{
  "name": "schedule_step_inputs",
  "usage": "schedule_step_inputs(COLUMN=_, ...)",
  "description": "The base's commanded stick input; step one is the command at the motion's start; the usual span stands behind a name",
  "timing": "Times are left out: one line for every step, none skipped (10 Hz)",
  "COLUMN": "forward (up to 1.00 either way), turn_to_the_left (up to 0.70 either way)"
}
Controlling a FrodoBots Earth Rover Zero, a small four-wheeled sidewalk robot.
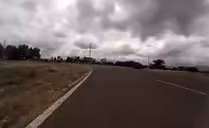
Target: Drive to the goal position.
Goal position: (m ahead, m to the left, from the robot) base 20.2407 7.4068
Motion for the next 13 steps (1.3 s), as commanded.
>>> schedule_step_inputs(forward=0.50, turn_to_the_left=0.00)
schedule_step_inputs(forward=0.50, turn_to_the_left=0.00)
schedule_step_inputs(forward=0.50, turn_to_the_left=0.00)
schedule_step_inputs(forward=0.50, turn_to_the_left=0.00)
schedule_step_inputs(forward=0.50, turn_to_the_left=0.00)
schedule_step_inputs(forward=0.50, turn_to_the_left=0.00)
schedule_step_inputs(forward=0.50, turn_to_the_left=0.00)
schedule_step_inputs(forward=0.50, turn_to_the_left=0.00)
schedule_step_inputs(forward=0.50, turn_to_the_left=0.00)
schedule_step_inputs(forward=0.50, turn_to_the_left=0.00)
schedule_step_inputs(forward=0.50, turn_to_the_left=0.00)
schedule_step_inputs(forward=0.50, turn_to_the_left=0.00)
schedule_step_inputs(forward=0.50, turn_to_the_left=0.00)
